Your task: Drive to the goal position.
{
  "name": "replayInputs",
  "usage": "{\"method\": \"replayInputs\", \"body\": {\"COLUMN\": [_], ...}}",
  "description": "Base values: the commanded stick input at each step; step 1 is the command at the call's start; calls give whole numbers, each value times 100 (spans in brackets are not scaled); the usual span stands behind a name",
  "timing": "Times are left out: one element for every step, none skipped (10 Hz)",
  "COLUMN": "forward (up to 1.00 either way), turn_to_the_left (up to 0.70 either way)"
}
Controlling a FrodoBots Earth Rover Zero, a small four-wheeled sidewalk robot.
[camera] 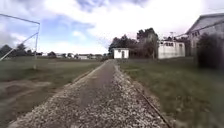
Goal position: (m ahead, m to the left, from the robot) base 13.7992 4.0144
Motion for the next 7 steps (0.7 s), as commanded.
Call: {"method": "replayInputs", "body": {"forward": [83, 83, 83, 83, 78, 15, -5], "turn_to_the_left": [0, 0, 0, 0, 0, 0, 0]}}
